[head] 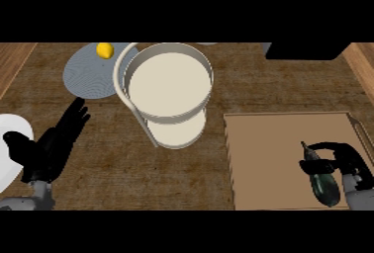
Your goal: Pick the eggplant from the tray and place it in the tiered basket
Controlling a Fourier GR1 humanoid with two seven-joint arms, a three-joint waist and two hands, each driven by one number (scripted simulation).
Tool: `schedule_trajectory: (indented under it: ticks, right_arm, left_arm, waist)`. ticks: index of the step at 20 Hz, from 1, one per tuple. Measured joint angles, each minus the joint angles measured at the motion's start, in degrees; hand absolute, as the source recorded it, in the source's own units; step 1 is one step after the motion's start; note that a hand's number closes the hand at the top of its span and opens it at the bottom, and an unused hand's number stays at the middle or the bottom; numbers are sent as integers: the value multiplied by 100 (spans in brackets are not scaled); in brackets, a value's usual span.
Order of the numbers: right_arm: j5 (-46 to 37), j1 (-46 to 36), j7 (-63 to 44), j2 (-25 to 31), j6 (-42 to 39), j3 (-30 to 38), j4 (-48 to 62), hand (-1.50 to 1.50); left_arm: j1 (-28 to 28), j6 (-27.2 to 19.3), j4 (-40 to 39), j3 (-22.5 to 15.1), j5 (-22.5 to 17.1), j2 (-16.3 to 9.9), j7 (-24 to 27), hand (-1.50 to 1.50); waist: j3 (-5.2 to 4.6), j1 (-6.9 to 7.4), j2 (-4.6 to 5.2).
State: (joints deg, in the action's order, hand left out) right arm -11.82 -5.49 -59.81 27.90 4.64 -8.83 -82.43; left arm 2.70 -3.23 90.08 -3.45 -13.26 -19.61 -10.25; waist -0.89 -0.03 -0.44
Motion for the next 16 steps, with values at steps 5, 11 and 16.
schedule_trajectory:
  ticks: [5,11,16]
  right_arm:
    - [-217,-22,57,17,-213,-175,29,150]
    - [-868,52,851,495,-608,-712,-125,150]
    - [-1937,30,2288,1243,-670,-1533,-597,150]
  left_arm:
    - [37,66,-34,50,53,35,1,0]
    - [40,103,-30,89,73,67,-3,0]
    - [35,143,-53,89,56,72,-17,0]
  waist:
    - [-26,-7,-14]
    - [9,10,-2]
    - [68,31,10]
